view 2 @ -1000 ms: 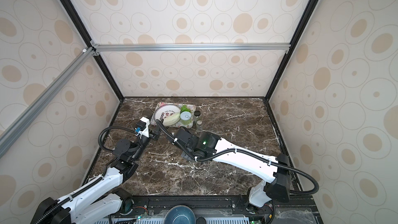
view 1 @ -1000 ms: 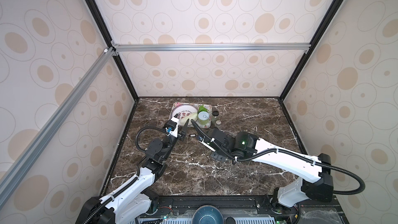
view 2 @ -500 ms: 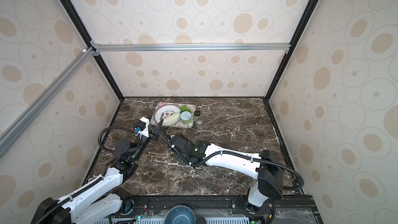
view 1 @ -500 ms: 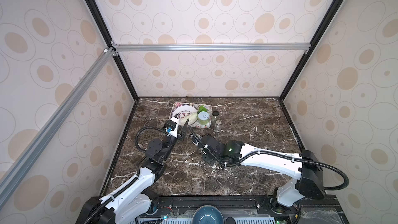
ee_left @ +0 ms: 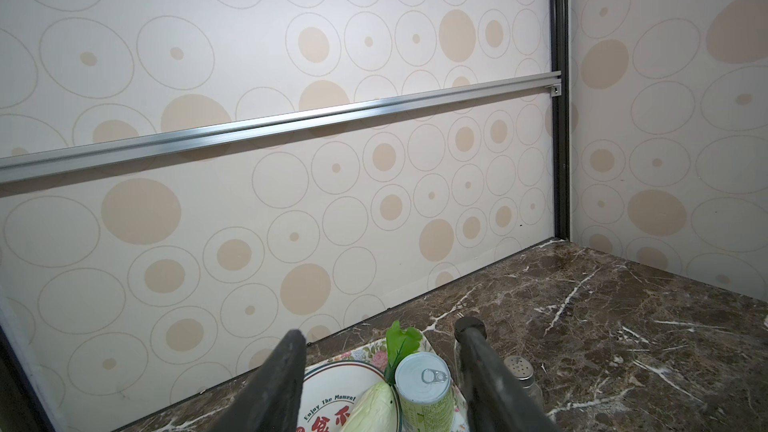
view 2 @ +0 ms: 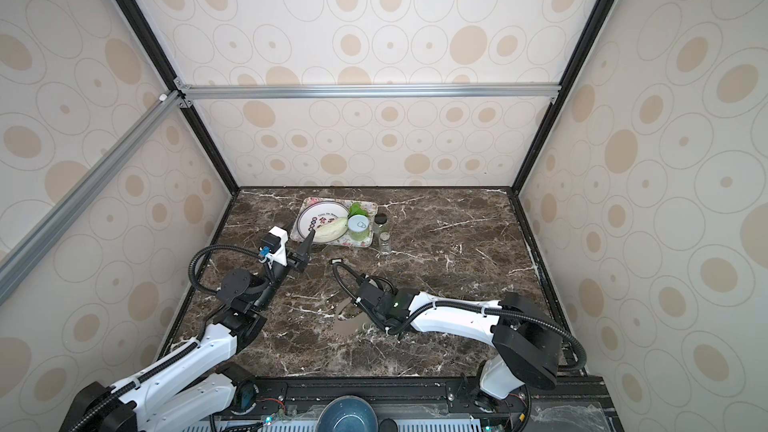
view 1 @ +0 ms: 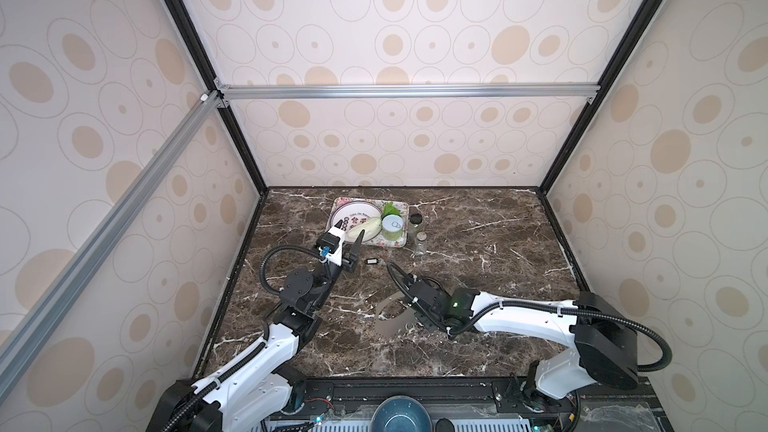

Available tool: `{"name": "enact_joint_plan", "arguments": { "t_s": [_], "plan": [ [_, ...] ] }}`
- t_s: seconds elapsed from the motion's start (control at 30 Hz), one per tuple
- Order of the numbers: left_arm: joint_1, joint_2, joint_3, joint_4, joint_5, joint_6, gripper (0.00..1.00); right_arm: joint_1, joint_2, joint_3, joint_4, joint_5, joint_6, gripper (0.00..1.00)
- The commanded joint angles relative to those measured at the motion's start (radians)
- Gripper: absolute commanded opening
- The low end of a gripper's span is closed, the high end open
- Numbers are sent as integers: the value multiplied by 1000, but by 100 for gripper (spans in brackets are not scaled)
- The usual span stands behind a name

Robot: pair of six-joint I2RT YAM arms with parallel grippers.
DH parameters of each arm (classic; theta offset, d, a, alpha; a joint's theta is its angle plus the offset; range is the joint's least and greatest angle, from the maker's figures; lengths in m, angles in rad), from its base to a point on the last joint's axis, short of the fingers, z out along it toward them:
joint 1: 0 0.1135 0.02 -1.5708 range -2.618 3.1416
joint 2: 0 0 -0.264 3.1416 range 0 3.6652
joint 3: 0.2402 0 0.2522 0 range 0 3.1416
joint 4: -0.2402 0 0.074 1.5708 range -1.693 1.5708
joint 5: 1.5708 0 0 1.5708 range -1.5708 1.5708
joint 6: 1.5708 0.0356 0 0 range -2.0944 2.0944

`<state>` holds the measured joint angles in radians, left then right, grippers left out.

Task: Put the keys on the keyring
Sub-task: 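Lower the steel plate by its ring onto the table with the right gripper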

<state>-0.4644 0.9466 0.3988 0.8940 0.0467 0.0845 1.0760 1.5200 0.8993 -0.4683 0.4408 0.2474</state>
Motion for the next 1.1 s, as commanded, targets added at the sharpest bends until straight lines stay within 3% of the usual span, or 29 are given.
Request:
{"name": "enact_joint_plan", "arguments": {
  "t_s": [0.0,0.2,0.67,1.07],
  "plan": [
    [11,4,8,43,13,-19,59,1,3,-23,30,3,58,0],
    [11,13,9,48,14,-20,59,-2,-7,-59,68,32,40,2],
    [13,18,9,49,15,-15,59,-63,97,-53,210,-20,7,5],
    [14,22,9,52,13,-14,59,-127,98,-46,228,-45,-18,16]
  ]
}}
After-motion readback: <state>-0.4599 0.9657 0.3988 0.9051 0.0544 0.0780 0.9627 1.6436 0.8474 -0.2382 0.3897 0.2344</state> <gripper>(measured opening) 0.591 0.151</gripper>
